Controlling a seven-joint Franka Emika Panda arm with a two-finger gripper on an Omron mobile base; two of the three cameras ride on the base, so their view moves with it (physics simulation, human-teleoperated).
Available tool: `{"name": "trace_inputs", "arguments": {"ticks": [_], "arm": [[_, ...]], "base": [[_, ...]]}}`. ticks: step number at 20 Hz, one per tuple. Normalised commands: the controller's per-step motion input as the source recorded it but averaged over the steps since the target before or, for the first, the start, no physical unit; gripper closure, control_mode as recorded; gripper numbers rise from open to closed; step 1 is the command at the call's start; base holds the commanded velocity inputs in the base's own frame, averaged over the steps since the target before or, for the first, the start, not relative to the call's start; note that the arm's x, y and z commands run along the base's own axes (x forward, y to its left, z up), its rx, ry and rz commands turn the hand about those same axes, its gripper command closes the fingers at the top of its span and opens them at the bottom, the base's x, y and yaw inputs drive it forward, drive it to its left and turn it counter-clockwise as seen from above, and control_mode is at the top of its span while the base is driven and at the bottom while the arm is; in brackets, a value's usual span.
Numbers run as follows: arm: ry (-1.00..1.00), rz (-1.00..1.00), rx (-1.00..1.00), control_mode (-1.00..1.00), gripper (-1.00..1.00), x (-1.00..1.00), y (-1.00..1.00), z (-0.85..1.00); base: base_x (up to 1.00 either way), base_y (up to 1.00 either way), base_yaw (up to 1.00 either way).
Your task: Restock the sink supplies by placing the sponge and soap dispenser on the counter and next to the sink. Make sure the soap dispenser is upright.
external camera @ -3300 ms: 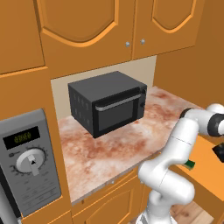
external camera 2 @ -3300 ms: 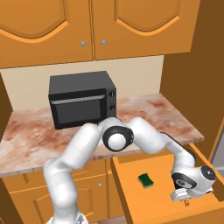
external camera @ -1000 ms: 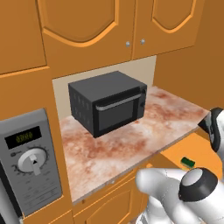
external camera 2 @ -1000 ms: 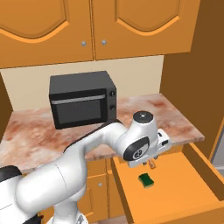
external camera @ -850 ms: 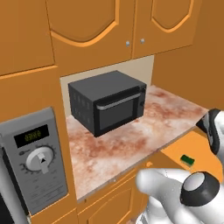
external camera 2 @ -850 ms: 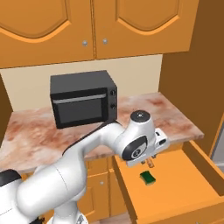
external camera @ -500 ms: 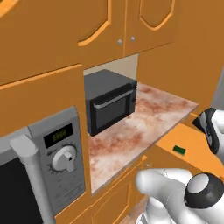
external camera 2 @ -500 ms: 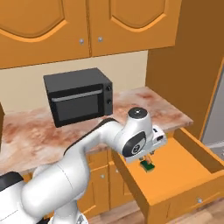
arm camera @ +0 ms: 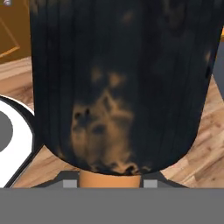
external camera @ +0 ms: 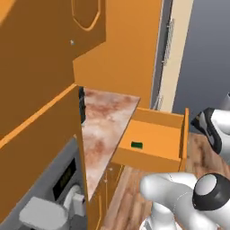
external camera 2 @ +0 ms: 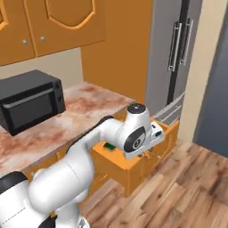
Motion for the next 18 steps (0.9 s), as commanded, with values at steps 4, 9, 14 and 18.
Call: {"name": "trace_inputs", "arguments": {"ticks": [4,9,14,18], "arm": [[0.0,0.0,0.0,1.0,1.0,0.0,0.0,0.0],[0.0,0.0,0.0,1.0,1.0,0.0,0.0,0.0],[0.0,0.0,0.0,1.0,1.0,0.0,0.0,0.0],[0.0,0.0,0.0,1.0,1.0,0.0,0.0,0.0]], "base": [[-0.26,0.0,-0.88],[-0.17,-0.02,-0.85],[-0.12,-0.12,-0.83],[0.0,-0.17,-0.8]]}}
